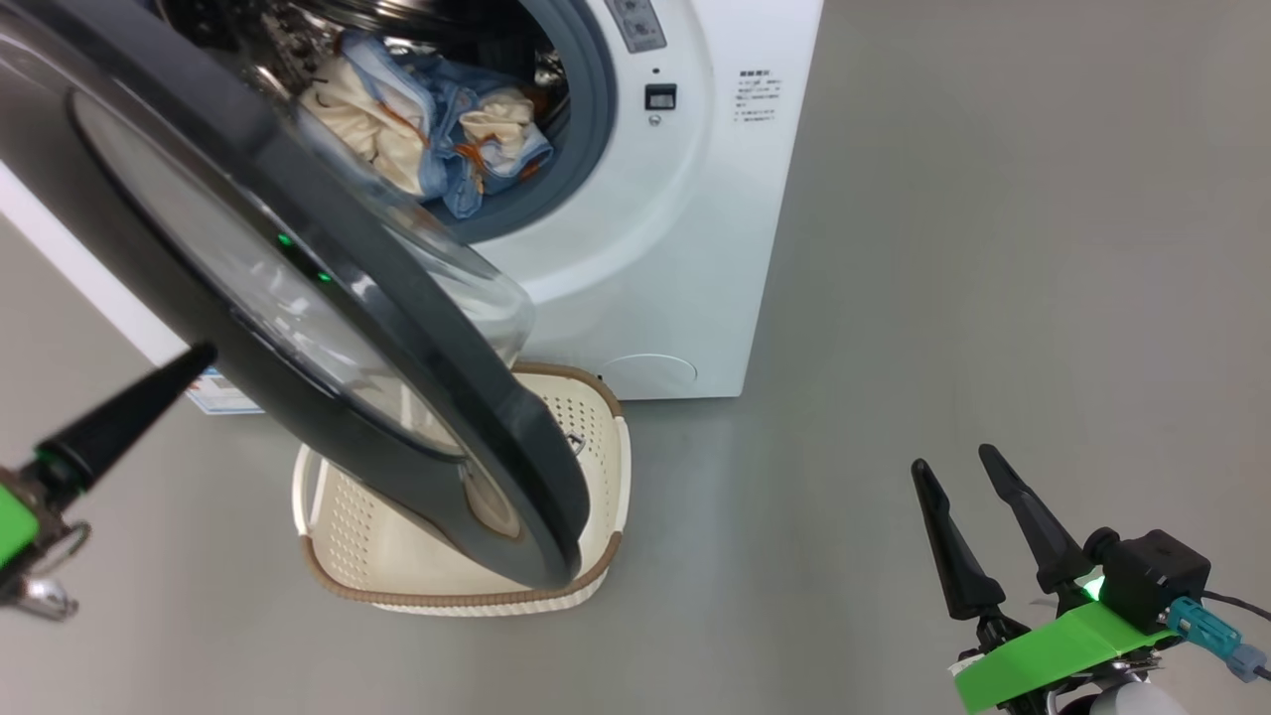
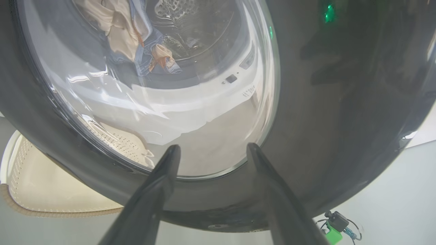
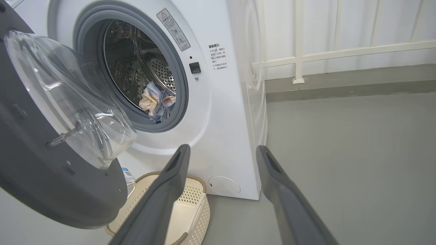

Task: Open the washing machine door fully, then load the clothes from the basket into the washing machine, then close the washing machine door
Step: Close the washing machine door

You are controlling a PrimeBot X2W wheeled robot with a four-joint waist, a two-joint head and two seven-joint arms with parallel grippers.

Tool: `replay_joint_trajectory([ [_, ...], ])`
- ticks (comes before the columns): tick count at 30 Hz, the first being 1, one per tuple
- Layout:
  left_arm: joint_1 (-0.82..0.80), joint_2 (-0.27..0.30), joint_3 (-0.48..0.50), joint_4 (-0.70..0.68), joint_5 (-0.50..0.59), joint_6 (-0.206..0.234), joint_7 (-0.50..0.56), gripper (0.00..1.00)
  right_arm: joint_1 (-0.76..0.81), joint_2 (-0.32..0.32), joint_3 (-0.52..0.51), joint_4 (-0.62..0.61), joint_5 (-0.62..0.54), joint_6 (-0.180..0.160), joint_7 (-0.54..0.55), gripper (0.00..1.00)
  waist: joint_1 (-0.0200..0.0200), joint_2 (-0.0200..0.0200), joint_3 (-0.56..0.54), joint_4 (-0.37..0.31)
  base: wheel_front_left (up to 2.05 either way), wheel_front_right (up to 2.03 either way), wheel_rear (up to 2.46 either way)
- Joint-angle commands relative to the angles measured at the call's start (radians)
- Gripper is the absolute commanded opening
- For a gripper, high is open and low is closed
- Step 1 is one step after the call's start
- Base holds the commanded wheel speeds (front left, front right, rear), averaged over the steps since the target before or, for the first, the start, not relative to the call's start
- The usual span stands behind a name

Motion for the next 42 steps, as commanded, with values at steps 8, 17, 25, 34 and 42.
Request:
replay_joint_trajectory([
  [8, 0.113, 0.027, 0.041, -0.019, 0.015, -0.007, -0.119, 1.0, 0.025, -0.022, 0.019, -0.023, 0.007, 0.002, -0.005, 1.0, 0.0, 0.0, -0.027, 0.028, 0.0, 0.0, 0.0],
  [17, 0.237, 0.001, 0.005, -0.003, 0.022, -0.007, -0.268, 1.0, 0.042, -0.031, 0.022, -0.022, 0.013, 0.002, -0.005, 1.0, 0.0, 0.0, -0.044, 0.036, 0.0, 0.0, 0.0],
  [25, 0.324, -0.007, -0.043, 0.022, 0.072, -0.007, -0.437, 1.0, 0.059, -0.036, 0.012, -0.021, 0.016, 0.002, -0.005, 1.0, 0.0, 0.0, -0.051, 0.033, 0.0, 0.0, 0.0],
  [34, 0.349, 0.034, -0.172, 0.073, 0.192, -0.007, -0.719, 1.0, 0.072, -0.037, -0.002, -0.019, 0.018, 0.002, -0.005, 1.0, 0.0, 0.0, -0.051, 0.03, 0.0, 0.0, 0.0],
  [42, 0.317, 0.066, -0.311, 0.172, 0.291, -0.007, -0.907, 1.0, 0.087, -0.033, -0.031, -0.016, 0.018, 0.002, -0.005, 1.0, 0.0, 0.0, -0.052, 0.021, 0.0, 0.0, 0.0],
])
